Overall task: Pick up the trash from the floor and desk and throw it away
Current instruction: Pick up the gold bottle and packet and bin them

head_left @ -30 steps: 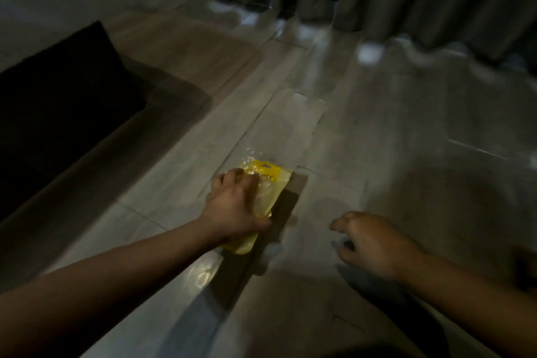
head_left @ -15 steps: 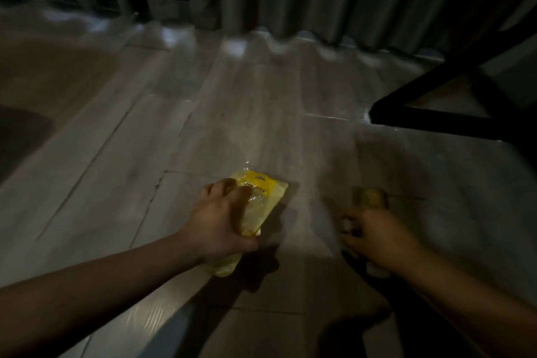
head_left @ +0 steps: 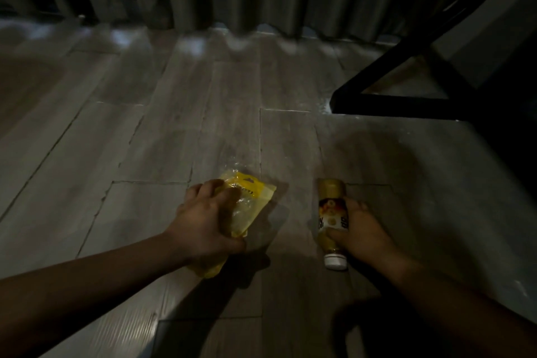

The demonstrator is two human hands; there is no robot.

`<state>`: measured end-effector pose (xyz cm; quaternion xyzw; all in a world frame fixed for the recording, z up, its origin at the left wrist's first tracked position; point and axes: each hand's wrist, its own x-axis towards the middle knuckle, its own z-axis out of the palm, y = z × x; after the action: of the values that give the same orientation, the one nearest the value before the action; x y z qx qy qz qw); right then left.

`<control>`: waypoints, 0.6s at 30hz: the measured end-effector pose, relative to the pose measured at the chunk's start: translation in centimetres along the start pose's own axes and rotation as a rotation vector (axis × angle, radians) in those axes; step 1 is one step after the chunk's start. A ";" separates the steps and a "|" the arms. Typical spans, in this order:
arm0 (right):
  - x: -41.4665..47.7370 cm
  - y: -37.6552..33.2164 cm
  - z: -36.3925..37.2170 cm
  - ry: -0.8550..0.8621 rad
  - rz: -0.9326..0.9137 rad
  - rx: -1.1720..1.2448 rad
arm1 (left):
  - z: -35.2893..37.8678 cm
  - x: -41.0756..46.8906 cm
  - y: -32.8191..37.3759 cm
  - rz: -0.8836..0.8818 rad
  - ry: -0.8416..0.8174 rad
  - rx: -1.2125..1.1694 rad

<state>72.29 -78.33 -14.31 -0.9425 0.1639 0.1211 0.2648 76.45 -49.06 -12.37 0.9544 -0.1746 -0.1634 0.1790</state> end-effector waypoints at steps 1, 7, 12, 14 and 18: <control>0.2 0.1 0.3 0.003 0.014 0.017 | 0.1 0.1 0.1 -0.002 -0.005 0.001; 0.8 0.4 1.6 0.013 0.055 0.111 | 0.2 0.0 0.0 0.001 -0.024 -0.005; 0.7 0.7 2.7 0.017 0.098 0.183 | 0.1 -0.3 -0.6 -0.018 -0.020 -0.029; 0.9 0.6 2.9 0.004 0.116 0.183 | 0.2 -0.4 -0.9 -0.023 -0.010 -0.042; 0.9 0.2 2.6 0.019 0.103 0.205 | 0.0 -0.7 -1.4 -0.029 0.019 -0.070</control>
<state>72.70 -77.32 -16.85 -0.9019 0.2262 0.1084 0.3517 76.21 -47.56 -12.80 0.9514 -0.1532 -0.1630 0.2115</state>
